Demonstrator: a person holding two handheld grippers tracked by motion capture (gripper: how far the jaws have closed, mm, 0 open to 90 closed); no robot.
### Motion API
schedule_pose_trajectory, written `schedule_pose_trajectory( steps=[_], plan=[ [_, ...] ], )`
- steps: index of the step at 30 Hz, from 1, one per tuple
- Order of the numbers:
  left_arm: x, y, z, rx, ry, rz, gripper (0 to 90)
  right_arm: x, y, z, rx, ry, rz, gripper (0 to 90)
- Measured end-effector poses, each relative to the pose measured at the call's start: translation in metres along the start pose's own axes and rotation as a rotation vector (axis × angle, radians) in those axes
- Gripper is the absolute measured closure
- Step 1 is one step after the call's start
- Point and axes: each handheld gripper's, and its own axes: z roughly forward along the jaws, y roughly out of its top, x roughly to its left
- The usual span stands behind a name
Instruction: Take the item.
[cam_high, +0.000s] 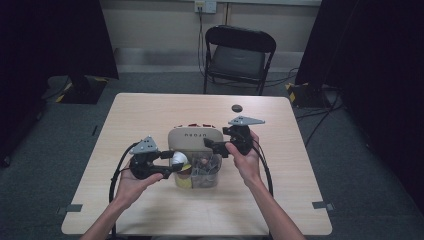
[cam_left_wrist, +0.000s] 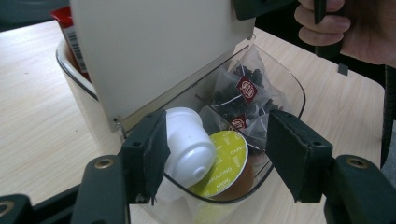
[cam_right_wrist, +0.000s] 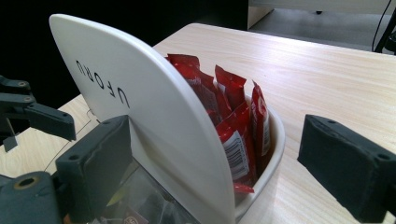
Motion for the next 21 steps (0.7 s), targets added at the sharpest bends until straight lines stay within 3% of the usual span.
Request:
schedule_pose_trajectory(
  steps=[10, 16, 21],
  plan=[
    [-0.001, 0.001, 0.005, 0.015, 0.016, 0.006, 35.2, 0.000, 0.000, 0.000, 0.000, 0.001, -0.002, 9.2],
    [-0.004, 0.000, 0.013, 0.060, -0.018, 0.009, 37.1, 0.000, 0.000, 0.000, 0.000, 0.001, -0.003, 9.4],
    [-0.004, 0.002, 0.016, 0.032, 0.015, -0.020, 35.1, 0.000, 0.000, -0.001, 0.000, 0.001, -0.001, 9.5]
  ],
)
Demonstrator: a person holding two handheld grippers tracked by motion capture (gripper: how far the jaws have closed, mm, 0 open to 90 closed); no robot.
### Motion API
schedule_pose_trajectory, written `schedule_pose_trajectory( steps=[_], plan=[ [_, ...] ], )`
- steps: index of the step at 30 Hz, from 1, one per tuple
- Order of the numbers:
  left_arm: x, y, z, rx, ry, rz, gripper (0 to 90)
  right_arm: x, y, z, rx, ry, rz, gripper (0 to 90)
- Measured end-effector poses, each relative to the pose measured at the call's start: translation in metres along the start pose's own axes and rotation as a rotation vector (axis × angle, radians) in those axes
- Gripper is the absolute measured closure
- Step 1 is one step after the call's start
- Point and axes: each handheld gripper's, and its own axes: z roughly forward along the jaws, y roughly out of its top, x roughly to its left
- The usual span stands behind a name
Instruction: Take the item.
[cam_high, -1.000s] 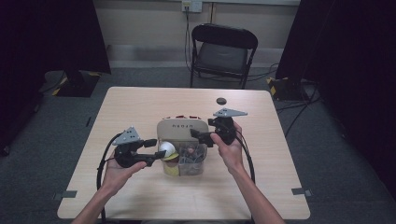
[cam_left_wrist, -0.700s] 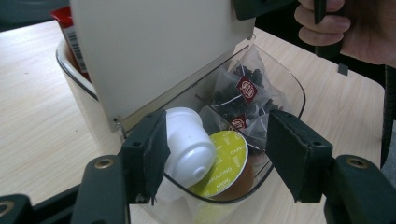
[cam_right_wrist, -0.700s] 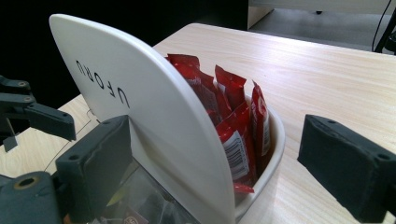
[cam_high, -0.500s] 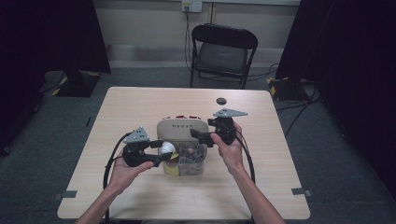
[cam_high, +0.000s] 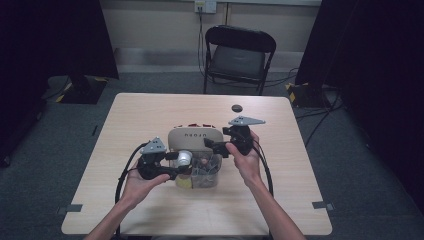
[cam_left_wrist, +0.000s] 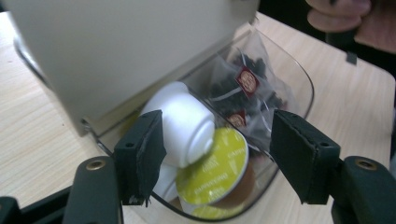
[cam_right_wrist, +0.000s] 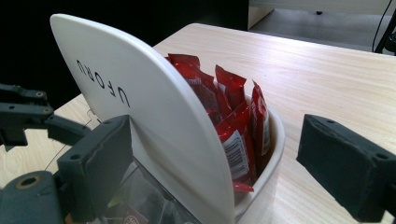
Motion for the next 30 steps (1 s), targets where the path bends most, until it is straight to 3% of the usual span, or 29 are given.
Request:
schedule_pose_trajectory(
  steps=[4, 7, 19, 25, 29, 30],
  plan=[
    [0.000, 0.002, -0.003, -0.009, 0.031, 0.009, 34.7, -0.001, 0.000, -0.001, -0.002, 0.002, 0.000, 9.8],
    [0.004, 0.002, -0.007, -0.026, 0.027, -0.008, 35.2, -0.001, 0.000, -0.001, -0.003, -0.001, 0.001, 9.8],
    [0.000, 0.005, 0.006, 0.020, 0.041, 0.046, 32.0, 0.000, 0.000, -0.001, -0.002, 0.003, -0.001, 10.7],
    [0.002, 0.005, 0.005, 0.023, 0.030, 0.060, 31.8, 0.000, 0.000, -0.001, -0.001, 0.004, -0.002, 10.8],
    [0.006, 0.004, 0.002, 0.019, 0.001, 0.048, 36.8, 0.000, 0.000, -0.001, -0.002, 0.003, -0.002, 10.8],
    [0.007, 0.003, 0.002, 0.013, -0.023, 0.038, 37.9, 0.000, 0.000, -0.001, -0.002, 0.003, -0.003, 10.7]
  ],
)
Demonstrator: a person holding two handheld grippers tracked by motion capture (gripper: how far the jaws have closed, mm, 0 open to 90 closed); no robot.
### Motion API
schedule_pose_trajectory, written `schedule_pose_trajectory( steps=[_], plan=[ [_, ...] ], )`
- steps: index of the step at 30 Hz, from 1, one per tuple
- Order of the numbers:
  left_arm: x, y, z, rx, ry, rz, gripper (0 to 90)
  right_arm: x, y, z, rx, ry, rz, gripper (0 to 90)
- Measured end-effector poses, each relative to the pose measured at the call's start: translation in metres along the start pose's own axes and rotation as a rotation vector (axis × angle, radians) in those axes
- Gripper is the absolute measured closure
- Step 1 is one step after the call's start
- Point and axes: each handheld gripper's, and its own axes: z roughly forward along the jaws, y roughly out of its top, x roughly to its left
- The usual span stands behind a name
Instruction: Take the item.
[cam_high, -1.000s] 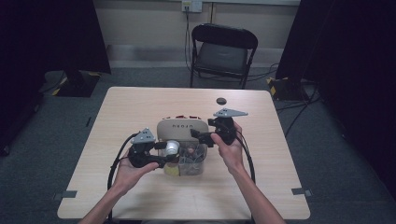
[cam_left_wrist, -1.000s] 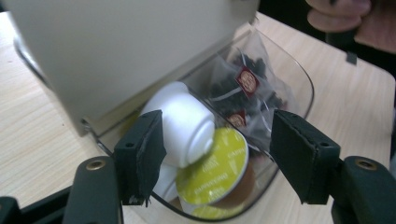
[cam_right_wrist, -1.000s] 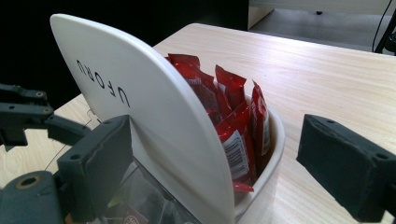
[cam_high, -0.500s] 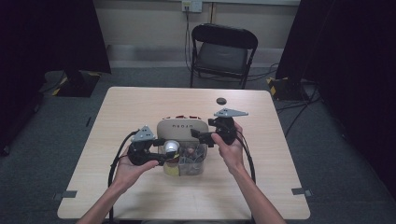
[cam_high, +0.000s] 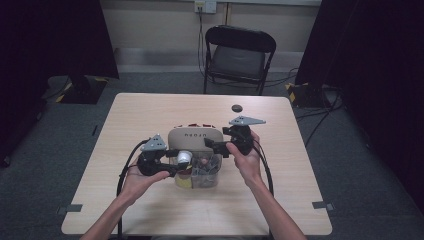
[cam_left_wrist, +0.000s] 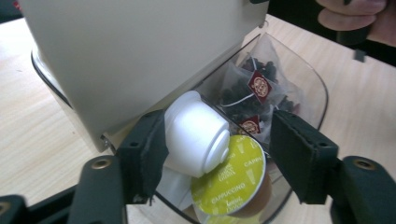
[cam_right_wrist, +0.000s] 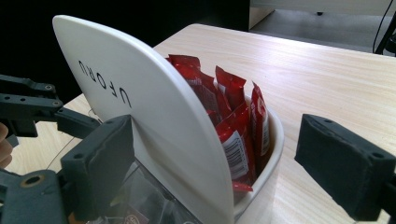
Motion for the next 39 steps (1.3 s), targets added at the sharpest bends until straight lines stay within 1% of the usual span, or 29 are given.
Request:
schedule_pose_trajectory(
  steps=[1, 2, 3, 4, 6, 8, 10, 12, 15, 18, 19, 21, 22, 24, 25, 26, 28, 31, 32, 34, 36, 38, 39],
  plan=[
    [0.000, 0.000, 0.000, -0.002, 0.001, -0.001, 38.4, 0.000, 0.000, 0.000, 0.000, 0.001, 0.001, 10.6],
    [0.000, -0.001, 0.000, -0.005, 0.010, 0.002, 39.9, 0.000, 0.000, 0.000, 0.000, 0.002, 0.001, 10.6],
    [-0.001, -0.001, 0.000, -0.002, 0.029, 0.010, 42.3, 0.000, 0.000, 0.000, -0.001, 0.002, 0.001, 10.6],
    [0.000, -0.001, 0.000, 0.001, 0.039, 0.022, 44.7, 0.000, 0.000, 0.001, -0.001, 0.003, 0.001, 10.6],
    [0.002, 0.000, -0.001, -0.001, 0.038, 0.021, 46.9, 0.000, 0.000, 0.001, -0.002, 0.004, -0.001, 10.6],
    [0.002, 0.000, -0.001, 0.009, 0.061, 0.042, 52.8, 0.000, 0.000, 0.001, 0.000, 0.004, 0.002, 10.3],
    [0.002, 0.000, -0.002, 0.015, 0.049, 0.044, 53.5, 0.000, 0.000, 0.001, -0.001, 0.003, -0.001, 10.4],
    [0.002, -0.001, -0.003, 0.008, 0.026, 0.023, 53.1, 0.000, 0.000, 0.001, -0.001, 0.003, 0.001, 10.4],
    [-0.003, -0.001, -0.006, 0.027, 0.013, 0.035, 53.1, 0.001, 0.000, 0.001, -0.002, 0.001, 0.000, 10.6],
    [-0.006, -0.002, -0.008, 0.025, -0.015, 0.036, 56.8, 0.001, 0.000, 0.001, -0.002, 0.002, 0.000, 10.7],
    [-0.007, -0.002, -0.009, 0.020, -0.037, 0.035, 59.8, 0.001, 0.000, 0.001, -0.002, 0.000, -0.001, 11.0],
    [-0.010, -0.002, -0.006, 0.052, -0.053, 0.043, 62.7, 0.001, 0.000, 0.001, -0.002, 0.000, -0.002, 11.1],
    [-0.011, -0.002, -0.004, 0.059, -0.061, 0.050, 63.0, 0.001, 0.000, 0.001, -0.002, 0.000, -0.002, 11.1],
    [-0.011, -0.002, -0.001, 0.074, -0.062, 0.056, 65.6, 0.002, 0.000, 0.000, -0.002, -0.002, -0.003, 11.1],
    [-0.011, -0.002, 0.000, 0.071, -0.067, 0.056, 66.0, 0.002, 0.001, 0.000, -0.002, -0.003, -0.003, 11.1],
    [-0.011, -0.002, 0.002, 0.074, -0.064, 0.059, 67.8, 0.001, 0.001, 0.000, -0.003, -0.004, -0.003, 11.1],
    [-0.012, -0.002, 0.005, 0.096, -0.052, 0.070, 70.9, 0.001, 0.001, 0.000, -0.004, -0.003, -0.001, 11.1],
    [-0.012, -0.001, 0.007, 0.099, -0.067, 0.075, 73.6, 0.001, 0.001, 0.000, -0.003, -0.005, -0.003, 11.1],
    [-0.013, -0.001, 0.008, 0.105, -0.061, 0.081, 74.1, 0.001, 0.000, 0.000, -0.004, -0.004, -0.003, 11.1],
    [-0.013, 0.000, 0.009, 0.096, -0.065, 0.079, 76.7, 0.001, 0.000, 0.000, -0.004, -0.004, -0.004, 11.3],
    [-0.012, 0.000, 0.008, 0.076, -0.080, 0.067, 83.0, 0.001, 0.000, -0.001, -0.004, -0.005, -0.004, 11.4],
    [-0.012, 0.001, 0.008, 0.087, -0.078, 0.074, 83.8, 0.001, 0.000, -0.001, -0.004, -0.005, -0.004, 11.4],
    [-0.013, 0.001, 0.008, 0.081, -0.079, 0.079, 84.0, 0.001, 0.000, 0.000, -0.004, -0.004, -0.004, 11.4]
  ],
)
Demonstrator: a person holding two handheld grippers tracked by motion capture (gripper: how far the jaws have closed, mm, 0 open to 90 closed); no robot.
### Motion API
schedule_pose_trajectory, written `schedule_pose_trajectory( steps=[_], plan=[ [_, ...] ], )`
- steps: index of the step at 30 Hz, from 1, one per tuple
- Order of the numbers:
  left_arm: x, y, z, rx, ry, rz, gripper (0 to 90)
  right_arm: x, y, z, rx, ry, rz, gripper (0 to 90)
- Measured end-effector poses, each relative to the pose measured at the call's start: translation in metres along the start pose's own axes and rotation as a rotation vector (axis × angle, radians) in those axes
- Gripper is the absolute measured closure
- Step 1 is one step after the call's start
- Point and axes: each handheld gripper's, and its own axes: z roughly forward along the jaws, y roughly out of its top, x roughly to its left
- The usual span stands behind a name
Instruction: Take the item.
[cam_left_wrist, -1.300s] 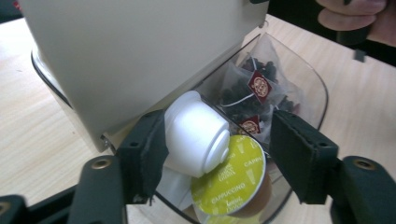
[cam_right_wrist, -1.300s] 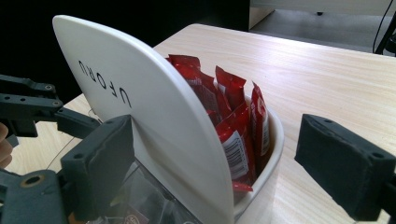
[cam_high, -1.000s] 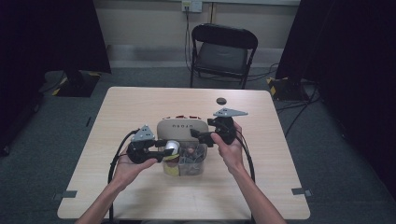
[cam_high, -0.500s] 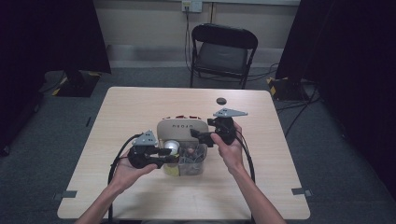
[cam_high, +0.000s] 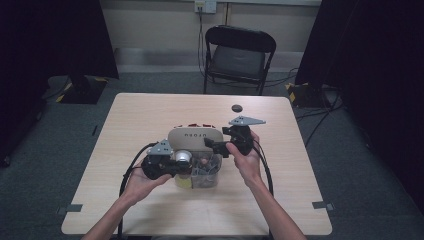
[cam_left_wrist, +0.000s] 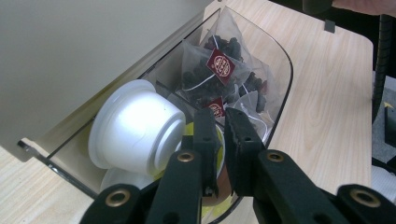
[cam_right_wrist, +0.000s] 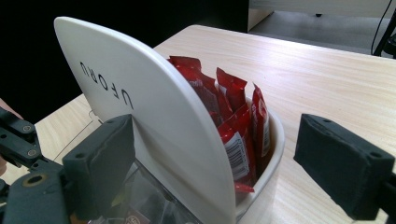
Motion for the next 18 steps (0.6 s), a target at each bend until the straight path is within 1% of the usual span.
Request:
schedule_pose_trajectory(
  steps=[1, 3, 5, 7, 9, 13, 16, 18],
  plan=[
    [-0.0007, 0.0008, -0.0004, 0.010, 0.007, 0.008, 84.6, 0.0001, 0.0000, 0.0002, 0.000, 0.000, 0.001, 11.4],
    [-0.0015, 0.0022, -0.0007, 0.014, 0.008, 0.019, 85.9, 0.0002, 0.0000, 0.0004, 0.000, 0.000, 0.000, 11.4],
    [-0.0008, 0.0034, -0.0003, 0.002, -0.008, 0.001, 88.0, 0.0002, -0.0001, 0.0008, 0.001, 0.002, 0.001, 11.4],
    [-0.0004, 0.0049, -0.0009, -0.008, -0.023, -0.003, 89.1, 0.0004, -0.0003, 0.0012, 0.001, 0.003, -0.001, 11.4],
    [-0.0009, 0.0061, -0.0016, 0.006, -0.012, 0.007, 90.0, 0.0005, -0.0004, 0.0013, 0.002, 0.004, 0.002, 11.4],
    [-0.0008, 0.0060, -0.0019, 0.004, -0.014, 0.007, 90.0, 0.0005, -0.0004, 0.0013, 0.001, 0.004, 0.000, 11.4],
    [0.0013, 0.0047, -0.0025, -0.002, -0.024, -0.006, 90.0, 0.0004, -0.0004, 0.0014, 0.002, 0.005, 0.002, 11.4],
    [0.0025, 0.0038, -0.0034, -0.019, -0.034, -0.017, 90.0, 0.0005, -0.0004, 0.0014, 0.001, 0.004, 0.001, 11.4]
  ],
)
